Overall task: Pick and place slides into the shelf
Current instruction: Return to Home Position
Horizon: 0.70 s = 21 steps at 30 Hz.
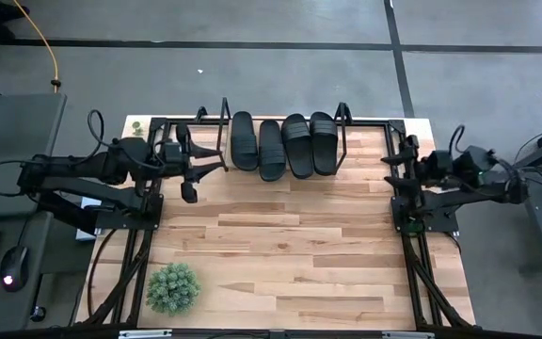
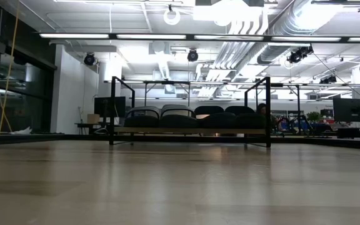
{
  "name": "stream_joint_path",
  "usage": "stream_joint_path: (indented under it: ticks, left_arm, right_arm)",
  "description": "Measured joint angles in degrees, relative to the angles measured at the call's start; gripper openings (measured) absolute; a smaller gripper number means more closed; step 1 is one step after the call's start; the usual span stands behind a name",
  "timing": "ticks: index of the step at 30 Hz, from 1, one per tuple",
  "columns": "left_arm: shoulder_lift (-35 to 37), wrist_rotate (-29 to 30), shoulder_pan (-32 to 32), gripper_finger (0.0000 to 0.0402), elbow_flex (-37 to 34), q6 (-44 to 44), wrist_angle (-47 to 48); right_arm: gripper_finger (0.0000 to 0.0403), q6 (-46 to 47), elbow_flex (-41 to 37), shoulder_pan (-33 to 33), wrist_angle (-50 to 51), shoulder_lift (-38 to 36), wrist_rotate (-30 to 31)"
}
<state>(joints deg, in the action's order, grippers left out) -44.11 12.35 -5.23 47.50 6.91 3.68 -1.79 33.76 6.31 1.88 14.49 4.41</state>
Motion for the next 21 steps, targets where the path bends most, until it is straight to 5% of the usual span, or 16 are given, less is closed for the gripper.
stream_joint_path:
  ticks: [8,21]
  left_arm:
    - [6.7,-2.1,0.0,0.0111,-12.7,-1.8,-10.1]
    - [14.8,-2.9,0.0,0.0111,-24.7,-2.7,-17.5]
  right_arm:
    - [0.0213,-2.2,-12.3,0.0,-14.9,-5.9,0.0]
    - [0.0213,-0.6,-19.3,0.0,-18.4,-7.5,-0.3]
